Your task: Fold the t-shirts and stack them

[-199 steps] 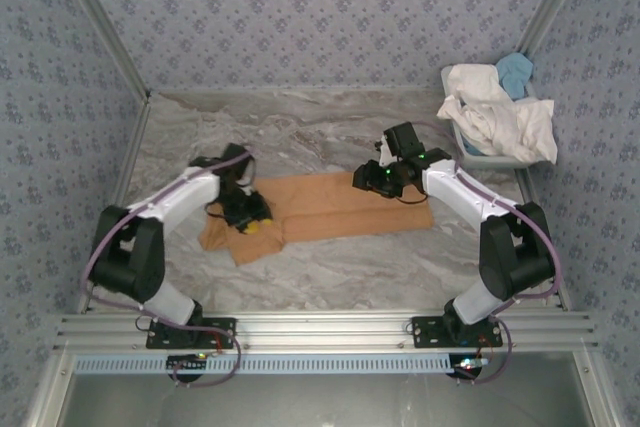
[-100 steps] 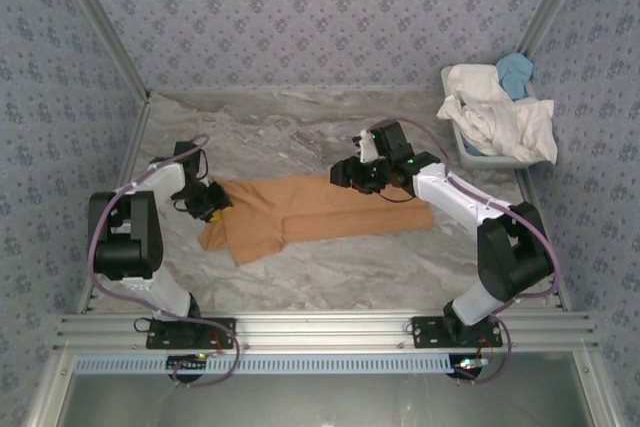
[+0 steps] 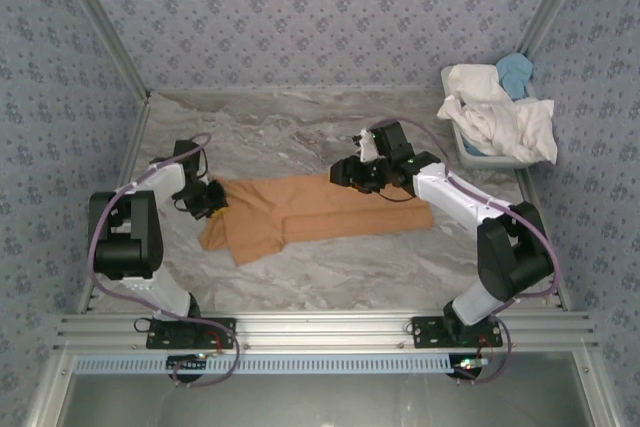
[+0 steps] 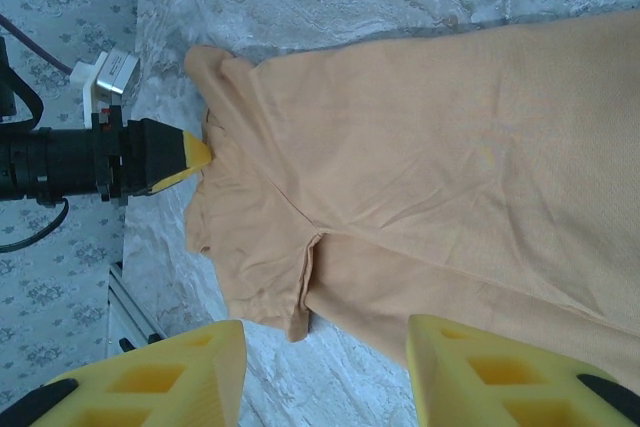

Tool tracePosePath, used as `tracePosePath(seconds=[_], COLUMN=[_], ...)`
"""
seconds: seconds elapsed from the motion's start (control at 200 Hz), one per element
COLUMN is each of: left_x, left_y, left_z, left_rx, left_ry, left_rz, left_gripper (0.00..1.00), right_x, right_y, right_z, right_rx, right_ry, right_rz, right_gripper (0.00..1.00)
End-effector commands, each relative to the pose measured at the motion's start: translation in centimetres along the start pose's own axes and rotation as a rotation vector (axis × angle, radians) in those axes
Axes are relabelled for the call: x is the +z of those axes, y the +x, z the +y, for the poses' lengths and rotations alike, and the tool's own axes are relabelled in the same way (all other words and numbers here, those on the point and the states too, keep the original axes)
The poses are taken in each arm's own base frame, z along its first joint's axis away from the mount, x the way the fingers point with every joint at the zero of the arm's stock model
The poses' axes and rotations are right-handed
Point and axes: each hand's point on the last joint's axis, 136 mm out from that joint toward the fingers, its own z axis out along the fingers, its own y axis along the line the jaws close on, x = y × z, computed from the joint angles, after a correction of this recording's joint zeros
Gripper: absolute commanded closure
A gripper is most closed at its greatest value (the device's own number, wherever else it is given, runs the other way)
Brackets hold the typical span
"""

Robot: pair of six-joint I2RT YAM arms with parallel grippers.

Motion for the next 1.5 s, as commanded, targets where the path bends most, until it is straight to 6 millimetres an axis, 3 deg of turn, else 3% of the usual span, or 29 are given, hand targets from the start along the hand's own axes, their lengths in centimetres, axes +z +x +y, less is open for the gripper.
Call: tracePosePath(seconds=[0.0, 0.105, 0.345, 0.62, 1.134, 1.499], left_x=[-0.1, -1.2, -3.4, -4.2, -6.6, -6.7], left_y=[0.8, 0.9, 3.7, 5.7, 2.3, -1.4], left_z=[0.3, 0.3, 0.2, 0.4, -1.8, -3.4], left_rx=[0.016, 0.017, -0.016, -0.059, -0.111, -0.079], left_ry=[0.0, 0.001, -0.001, -0.009, -0.056, -0.127], left_rz=[0.018, -0.016, -0.004, 0.025, 0.05, 0.113], left_gripper=[0.94, 0.98, 1.0, 1.0, 1.0, 1.0], right_x=[0.1, 0.1, 0.2, 0.3, 0.2, 0.1], right_y=[0.2, 0.3, 0.0, 0.1, 0.4, 0.5], right_z=[-0.2, -0.4, -0.5, -0.7, -0.9, -1.0], right_rx=[0.02, 0.022, 0.019, 0.023, 0.025, 0.031], right_ry=[-0.003, 0.001, 0.007, 0.013, 0.025, 0.023], right_rz=[0.016, 0.014, 0.007, 0.013, 0.015, 0.017], right_gripper=[0.52, 0.52, 0.53, 0.54, 0.55, 0.55])
